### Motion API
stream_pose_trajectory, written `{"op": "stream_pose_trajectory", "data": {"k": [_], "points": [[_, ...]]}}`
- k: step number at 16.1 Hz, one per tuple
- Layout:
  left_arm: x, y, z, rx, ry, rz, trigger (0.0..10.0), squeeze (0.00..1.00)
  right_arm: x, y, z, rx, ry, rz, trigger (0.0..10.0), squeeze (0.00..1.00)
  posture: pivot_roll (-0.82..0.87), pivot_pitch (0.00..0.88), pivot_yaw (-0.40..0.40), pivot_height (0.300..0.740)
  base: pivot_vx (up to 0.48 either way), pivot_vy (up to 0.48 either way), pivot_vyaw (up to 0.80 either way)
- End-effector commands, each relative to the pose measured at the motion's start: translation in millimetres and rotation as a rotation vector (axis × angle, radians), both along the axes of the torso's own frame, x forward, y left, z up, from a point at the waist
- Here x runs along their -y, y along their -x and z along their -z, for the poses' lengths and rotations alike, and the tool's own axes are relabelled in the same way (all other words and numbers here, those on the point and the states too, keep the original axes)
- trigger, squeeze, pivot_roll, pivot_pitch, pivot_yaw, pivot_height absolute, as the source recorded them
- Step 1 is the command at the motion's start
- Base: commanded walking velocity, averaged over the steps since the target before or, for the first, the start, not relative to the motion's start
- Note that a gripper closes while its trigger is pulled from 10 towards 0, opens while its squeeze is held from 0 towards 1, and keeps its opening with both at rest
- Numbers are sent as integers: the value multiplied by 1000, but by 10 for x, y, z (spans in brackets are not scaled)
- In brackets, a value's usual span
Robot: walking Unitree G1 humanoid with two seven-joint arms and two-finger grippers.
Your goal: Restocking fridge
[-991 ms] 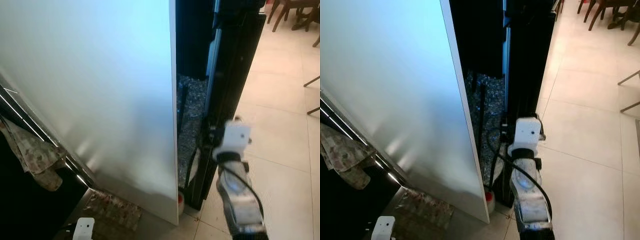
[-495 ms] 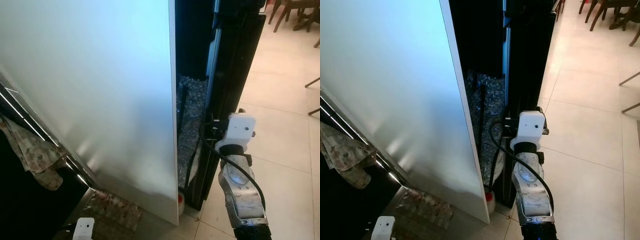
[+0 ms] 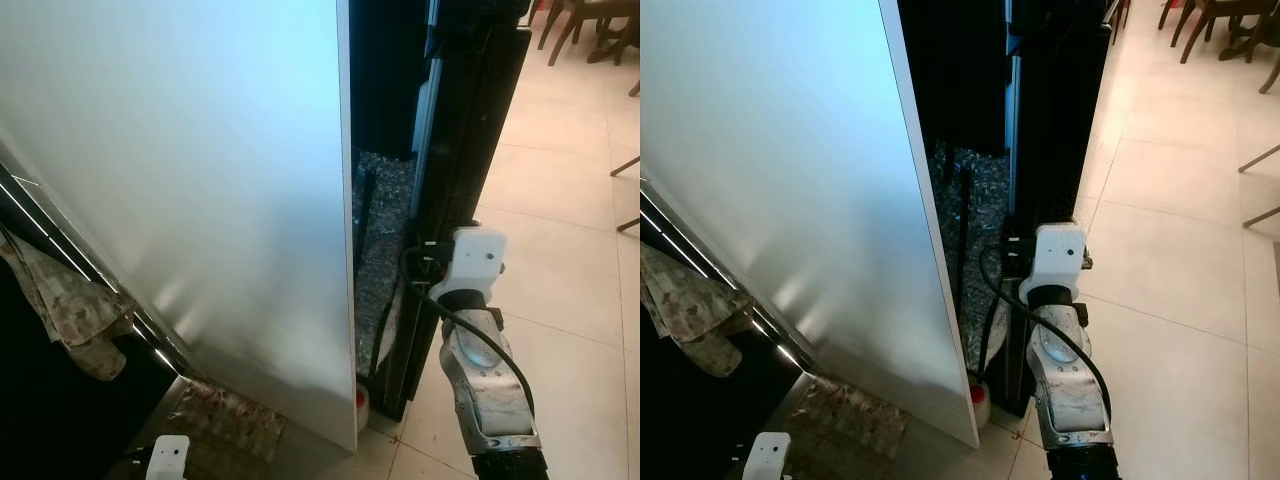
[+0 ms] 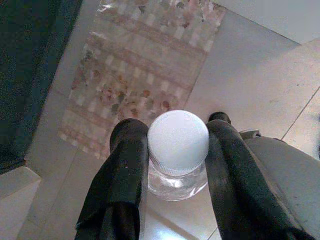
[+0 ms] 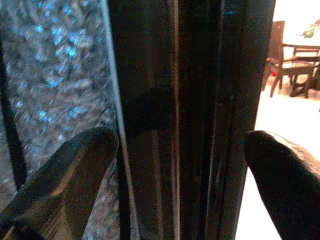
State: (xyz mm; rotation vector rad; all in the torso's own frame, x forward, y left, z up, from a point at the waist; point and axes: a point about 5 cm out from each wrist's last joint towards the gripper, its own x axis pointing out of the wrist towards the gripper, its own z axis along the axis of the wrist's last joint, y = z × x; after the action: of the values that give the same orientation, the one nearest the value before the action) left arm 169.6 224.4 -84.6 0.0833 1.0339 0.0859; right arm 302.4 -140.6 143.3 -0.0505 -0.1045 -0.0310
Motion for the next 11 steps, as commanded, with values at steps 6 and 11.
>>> {"op": "stream_pose_trajectory", "data": {"k": [6, 11], "points": [[-37, 67, 22, -29, -7, 8, 10000, 0, 82, -10, -53, 15, 5, 36, 10000, 0, -132, 0, 121, 740, 0, 0, 0], [-23, 74, 27, -28, -3, 13, 10000, 0, 59, -54, -19, -11, -1, -26, 10000, 0, -131, 0, 115, 740, 0, 0, 0]]}}
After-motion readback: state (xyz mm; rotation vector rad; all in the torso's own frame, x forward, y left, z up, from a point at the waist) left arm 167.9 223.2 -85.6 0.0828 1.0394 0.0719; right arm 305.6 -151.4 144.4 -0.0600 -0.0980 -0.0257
